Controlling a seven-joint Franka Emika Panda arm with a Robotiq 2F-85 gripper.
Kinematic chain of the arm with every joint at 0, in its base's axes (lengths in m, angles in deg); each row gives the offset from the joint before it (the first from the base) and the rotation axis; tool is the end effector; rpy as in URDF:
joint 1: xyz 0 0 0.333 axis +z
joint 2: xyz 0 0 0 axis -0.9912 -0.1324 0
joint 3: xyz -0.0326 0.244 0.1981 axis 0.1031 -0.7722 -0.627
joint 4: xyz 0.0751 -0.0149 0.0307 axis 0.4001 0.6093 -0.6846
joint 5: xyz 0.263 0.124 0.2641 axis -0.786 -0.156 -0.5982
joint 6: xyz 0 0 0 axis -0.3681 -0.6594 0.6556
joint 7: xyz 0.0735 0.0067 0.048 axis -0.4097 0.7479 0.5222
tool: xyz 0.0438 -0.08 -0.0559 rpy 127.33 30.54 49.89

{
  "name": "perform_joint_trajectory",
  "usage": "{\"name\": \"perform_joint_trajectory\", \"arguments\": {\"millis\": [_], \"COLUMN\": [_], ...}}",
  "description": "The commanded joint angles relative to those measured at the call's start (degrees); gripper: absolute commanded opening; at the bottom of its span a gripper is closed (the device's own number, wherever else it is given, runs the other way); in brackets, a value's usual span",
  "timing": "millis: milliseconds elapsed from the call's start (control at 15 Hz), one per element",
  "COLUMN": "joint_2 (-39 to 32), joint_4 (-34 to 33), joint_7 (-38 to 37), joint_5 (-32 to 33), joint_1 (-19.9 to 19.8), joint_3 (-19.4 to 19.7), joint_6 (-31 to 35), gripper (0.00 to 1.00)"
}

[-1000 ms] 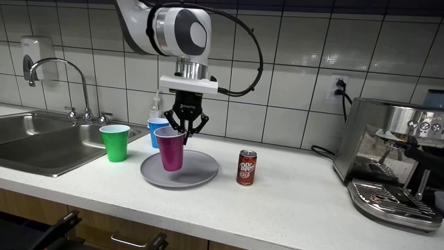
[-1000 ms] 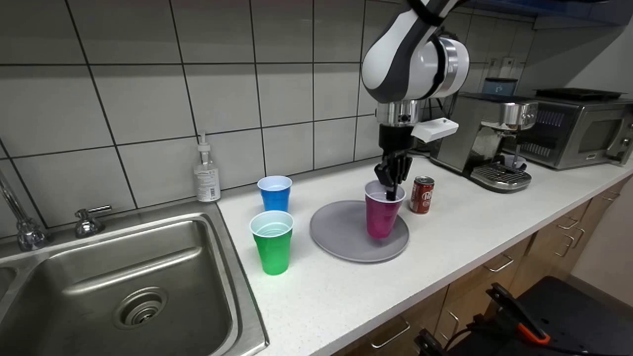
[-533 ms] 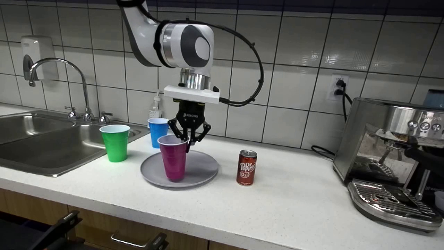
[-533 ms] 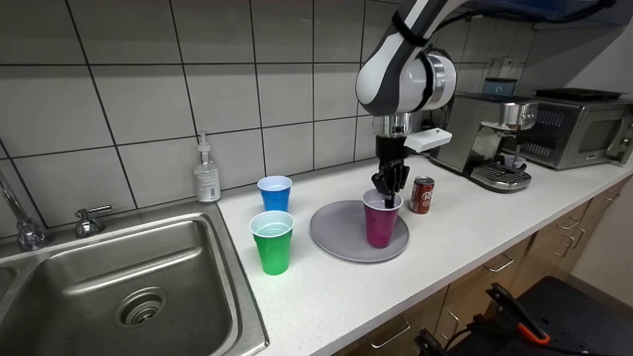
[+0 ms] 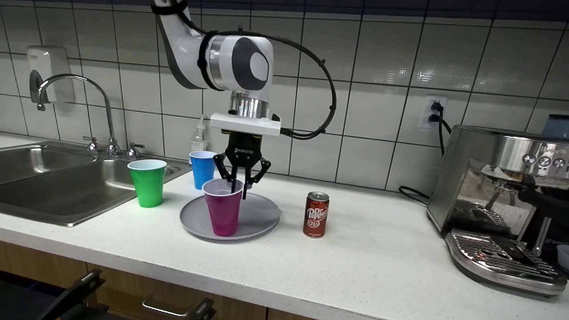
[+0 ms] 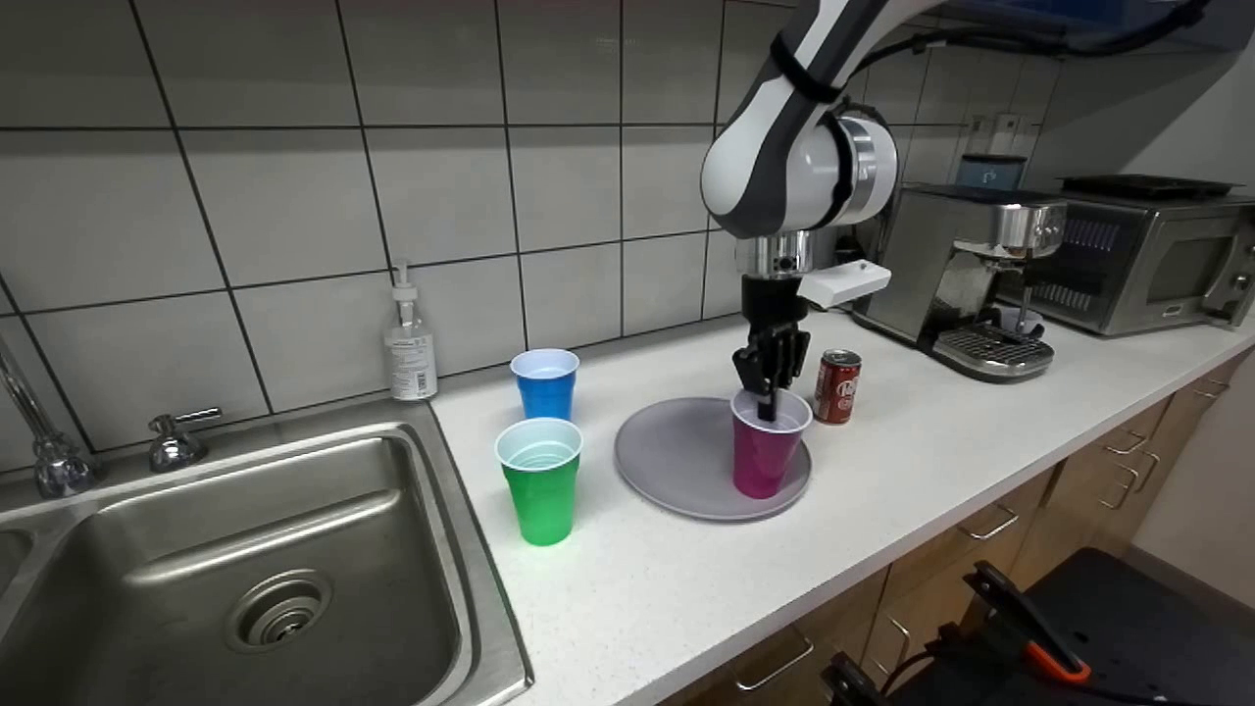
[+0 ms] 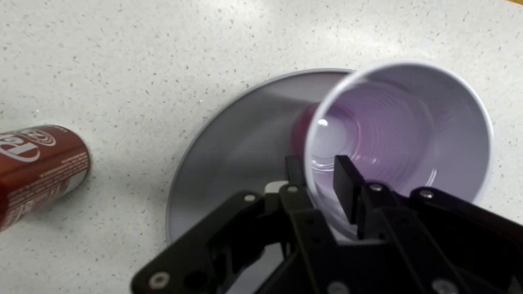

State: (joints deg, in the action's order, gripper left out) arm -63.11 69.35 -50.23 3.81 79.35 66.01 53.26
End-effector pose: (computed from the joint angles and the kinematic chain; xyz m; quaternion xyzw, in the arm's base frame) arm 0.4898 -0.0659 0.2289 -0.9834 -0.1608 0.0829 0.0164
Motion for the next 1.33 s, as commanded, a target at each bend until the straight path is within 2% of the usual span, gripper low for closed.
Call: {"name": "perform_joint_trajectory", "arguments": {"millis": [0, 267, 400, 867, 1267], "joint_2": [1.12, 3.62, 5.27, 11.14, 11.52], "joint_4": [-0.44, 0.23, 0.47, 1.06, 0.93], "joint_7": [-0.87, -1.22, -1.02, -0.56, -2.21], "joint_5": [1.26, 1.86, 1.6, 1.31, 2.15], "joint_1": [-0.86, -0.86, -0.98, -0.47, 1.45], "joint_3": [-1.43, -1.37, -1.25, -1.04, -2.46], "joint_6": [-1.3, -0.95, -0.94, -0.65, 0.19], "gripper": [0.59, 0.89, 1.0, 1.0, 1.0]}}
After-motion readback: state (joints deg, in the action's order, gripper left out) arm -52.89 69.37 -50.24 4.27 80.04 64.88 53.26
